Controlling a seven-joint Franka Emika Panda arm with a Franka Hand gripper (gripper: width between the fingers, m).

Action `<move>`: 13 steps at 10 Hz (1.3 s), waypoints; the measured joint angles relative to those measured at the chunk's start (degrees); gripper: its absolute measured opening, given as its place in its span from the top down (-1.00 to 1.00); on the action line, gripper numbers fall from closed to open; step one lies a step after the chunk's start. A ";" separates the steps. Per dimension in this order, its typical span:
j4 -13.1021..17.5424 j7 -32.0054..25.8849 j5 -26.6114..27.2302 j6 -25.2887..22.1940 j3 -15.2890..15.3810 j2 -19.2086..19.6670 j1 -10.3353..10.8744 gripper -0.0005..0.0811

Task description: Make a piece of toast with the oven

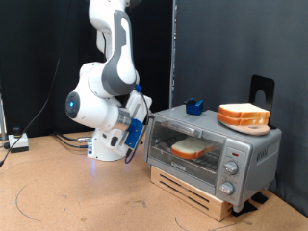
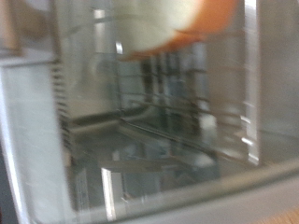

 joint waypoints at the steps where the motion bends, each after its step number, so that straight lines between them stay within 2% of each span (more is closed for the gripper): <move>1: 1.59 2.86 -2.32 0.11 -0.58 1.43 -0.77 -0.99; 5: 7.24 8.23 -6.38 1.97 -3.27 7.28 -3.12 -0.99; 7: 7.36 6.49 -5.34 1.77 -3.21 7.29 -3.07 -0.99; 8: 8.49 3.97 -4.18 0.68 -3.15 7.64 -3.06 -0.99; 11: 16.24 1.31 -5.85 -2.90 -1.77 12.68 -2.64 -0.99; 13: 20.86 3.53 -5.03 -3.56 -0.98 16.71 -1.90 -0.99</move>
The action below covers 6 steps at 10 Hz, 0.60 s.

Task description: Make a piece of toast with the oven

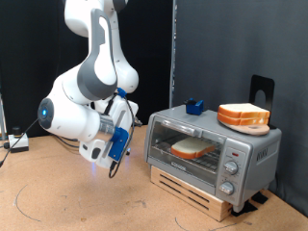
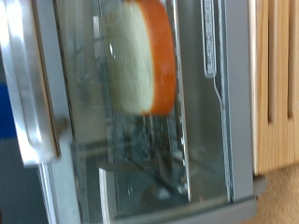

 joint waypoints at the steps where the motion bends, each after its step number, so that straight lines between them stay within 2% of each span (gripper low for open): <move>1: 1.43 1.05 0.43 0.08 0.17 1.78 0.25 -0.99; 3: 1.52 -0.90 2.12 0.08 0.18 2.01 0.19 -0.99; 4: 2.73 -2.68 3.80 0.07 0.41 3.12 0.20 -0.99; 6: 8.14 -3.21 3.68 -3.25 1.42 7.80 0.69 -0.99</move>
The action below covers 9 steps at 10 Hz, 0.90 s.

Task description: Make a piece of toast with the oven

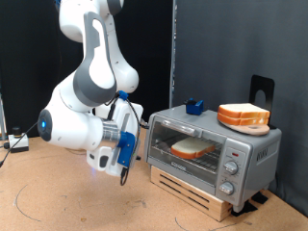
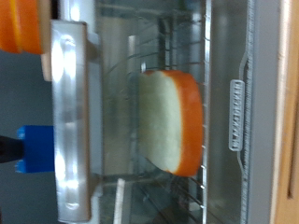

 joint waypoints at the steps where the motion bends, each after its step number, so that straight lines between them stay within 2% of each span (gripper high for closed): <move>1: 3.35 -0.22 -1.53 -2.34 0.43 2.80 0.54 -0.99; 2: 6.42 -0.49 -2.74 -3.03 0.83 5.36 1.23 -0.99; 3: 8.58 -0.52 -2.77 -1.36 1.03 7.14 2.10 -0.99; 4: 9.83 -0.52 -2.77 -0.49 1.07 7.99 2.72 -0.99; 5: 9.71 -0.51 -2.77 -0.77 1.02 7.99 2.71 -0.99; 7: 10.35 -2.69 -2.79 -3.14 1.52 8.91 2.80 -0.99; 9: 13.76 -3.38 -3.66 -3.19 2.24 12.18 4.55 -0.99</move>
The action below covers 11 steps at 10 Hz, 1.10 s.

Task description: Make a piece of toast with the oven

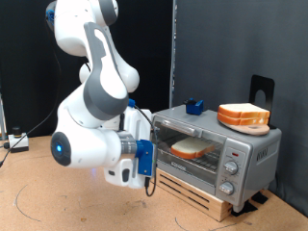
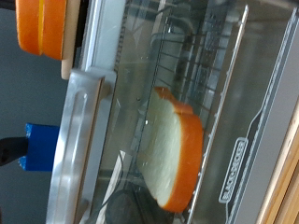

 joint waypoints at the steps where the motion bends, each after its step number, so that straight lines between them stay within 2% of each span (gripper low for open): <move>1: 1.86 0.13 -0.06 1.14 0.03 1.76 1.24 -0.99; 6: 11.64 7.03 1.14 4.60 0.01 10.66 5.84 -0.99; 9: 19.42 13.13 0.93 3.65 -0.22 17.44 8.27 -0.99; 11: 25.26 15.11 -0.08 1.77 -0.24 22.51 10.42 -0.99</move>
